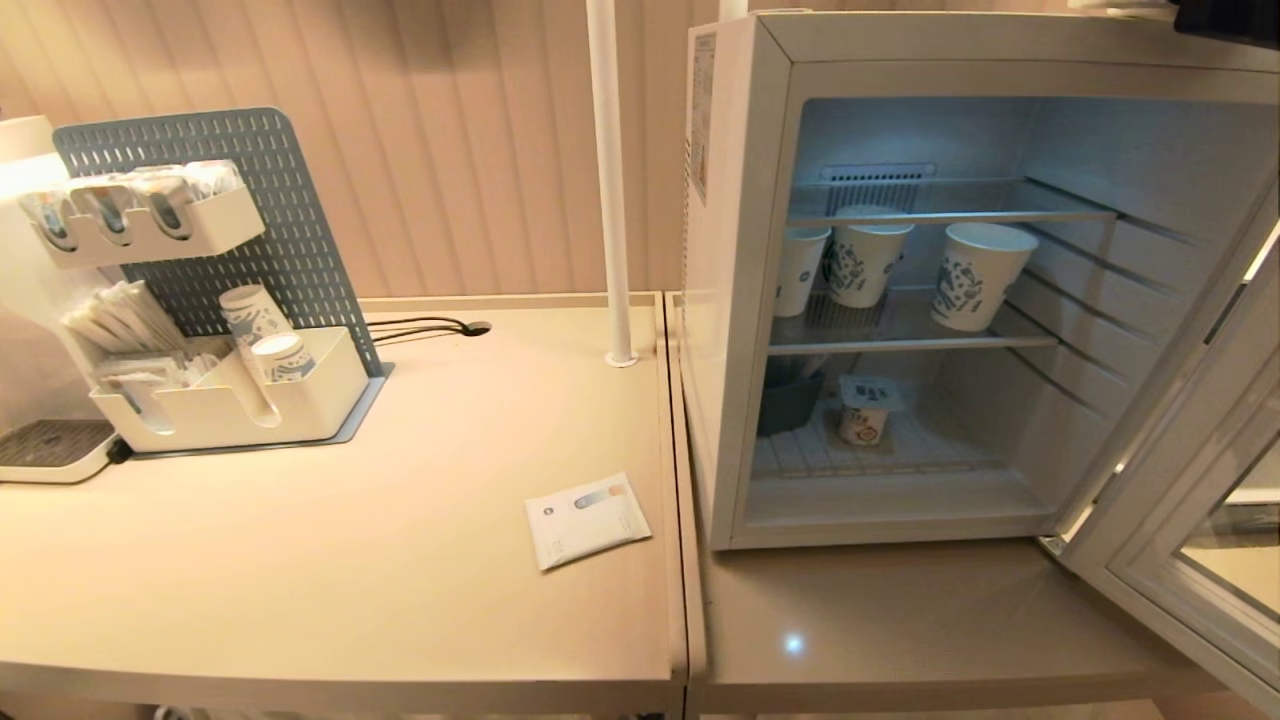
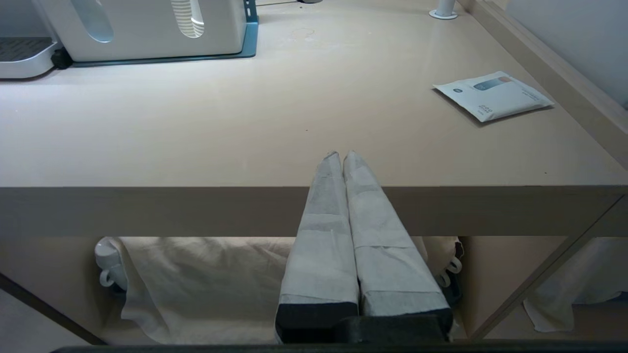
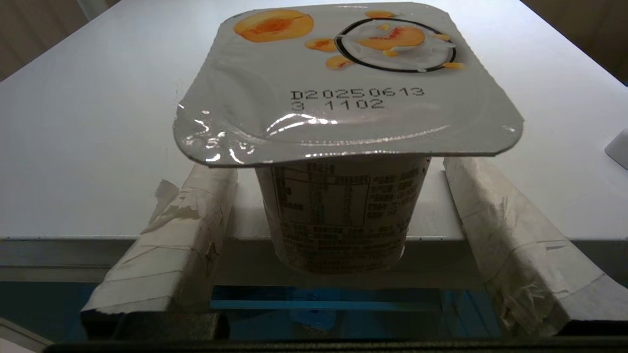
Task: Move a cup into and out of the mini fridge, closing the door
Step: Place the yoghurt on the freezer
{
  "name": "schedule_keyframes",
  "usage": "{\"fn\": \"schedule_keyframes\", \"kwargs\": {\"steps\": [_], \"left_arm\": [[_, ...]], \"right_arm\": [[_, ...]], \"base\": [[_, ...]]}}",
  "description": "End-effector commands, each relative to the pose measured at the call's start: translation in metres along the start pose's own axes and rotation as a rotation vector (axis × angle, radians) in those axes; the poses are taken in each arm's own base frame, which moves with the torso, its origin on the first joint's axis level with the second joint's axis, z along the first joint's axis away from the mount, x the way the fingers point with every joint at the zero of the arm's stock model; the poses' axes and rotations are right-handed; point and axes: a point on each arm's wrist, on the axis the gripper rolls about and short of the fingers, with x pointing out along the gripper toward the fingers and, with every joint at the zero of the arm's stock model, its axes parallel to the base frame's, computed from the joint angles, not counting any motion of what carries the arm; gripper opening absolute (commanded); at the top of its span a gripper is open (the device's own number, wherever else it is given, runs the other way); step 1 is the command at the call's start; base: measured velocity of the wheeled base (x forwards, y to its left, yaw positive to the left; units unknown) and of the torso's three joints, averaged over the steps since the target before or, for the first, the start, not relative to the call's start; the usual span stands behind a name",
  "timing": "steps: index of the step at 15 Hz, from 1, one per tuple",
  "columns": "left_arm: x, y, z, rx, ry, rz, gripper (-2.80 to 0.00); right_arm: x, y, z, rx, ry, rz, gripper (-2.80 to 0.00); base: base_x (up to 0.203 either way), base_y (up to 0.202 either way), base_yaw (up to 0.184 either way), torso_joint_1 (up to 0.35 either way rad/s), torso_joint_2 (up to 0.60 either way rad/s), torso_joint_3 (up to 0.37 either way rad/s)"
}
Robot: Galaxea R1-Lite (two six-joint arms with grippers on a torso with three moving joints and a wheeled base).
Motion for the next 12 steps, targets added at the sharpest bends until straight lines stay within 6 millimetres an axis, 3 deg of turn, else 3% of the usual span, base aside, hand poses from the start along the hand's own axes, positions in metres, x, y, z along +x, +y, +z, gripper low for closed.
{"fn": "schedule_keyframes", "kwargs": {"steps": [1, 12], "left_arm": [[0.000, 0.000, 0.000, -0.001, 0.000, 0.001, -2.80], [0.000, 0.000, 0.000, -0.001, 0.000, 0.001, -2.80]], "right_arm": [[-0.011, -0.002, 0.001, 0.000, -0.011, 0.001, 0.00], [-0.036, -0.007, 0.001, -0.016, -0.026, 0.033, 0.00]], "base": [[0.000, 0.000, 0.000, 0.000, 0.00, 0.000], [0.000, 0.000, 0.000, 0.000, 0.00, 0.000]]}}
